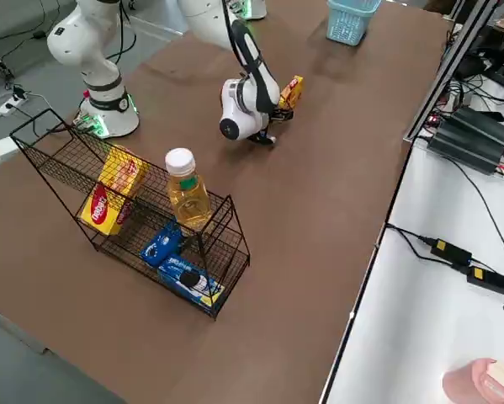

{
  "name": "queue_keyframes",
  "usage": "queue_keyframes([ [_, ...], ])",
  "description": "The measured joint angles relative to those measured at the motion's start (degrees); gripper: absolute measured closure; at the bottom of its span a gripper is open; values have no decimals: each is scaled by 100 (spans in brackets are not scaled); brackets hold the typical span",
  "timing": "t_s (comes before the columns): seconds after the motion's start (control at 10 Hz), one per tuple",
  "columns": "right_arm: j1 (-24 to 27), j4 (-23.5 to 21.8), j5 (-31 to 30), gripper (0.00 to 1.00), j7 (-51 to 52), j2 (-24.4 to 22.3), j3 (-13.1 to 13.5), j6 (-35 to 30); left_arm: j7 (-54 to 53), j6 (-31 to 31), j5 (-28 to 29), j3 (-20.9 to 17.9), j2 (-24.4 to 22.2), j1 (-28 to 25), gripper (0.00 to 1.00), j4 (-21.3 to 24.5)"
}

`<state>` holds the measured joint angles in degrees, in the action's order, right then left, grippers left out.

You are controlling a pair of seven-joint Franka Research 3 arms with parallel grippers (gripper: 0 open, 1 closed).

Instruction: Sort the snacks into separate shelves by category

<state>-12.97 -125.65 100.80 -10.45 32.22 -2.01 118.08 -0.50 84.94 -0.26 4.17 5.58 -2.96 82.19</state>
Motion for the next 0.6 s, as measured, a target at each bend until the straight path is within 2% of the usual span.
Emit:
queue_keyframes([
  [0.2,0,22,21,9,218,16,-43,42,0,8,0,1,0,0,0,-2],
  [0.3,1,25,22,16,357,39,-43,44,0,9,0,1,0,0,0,-3],
  [0.6,3,57,23,65,563,118,-43,44,0,34,0,1,0,0,0,-3],
])
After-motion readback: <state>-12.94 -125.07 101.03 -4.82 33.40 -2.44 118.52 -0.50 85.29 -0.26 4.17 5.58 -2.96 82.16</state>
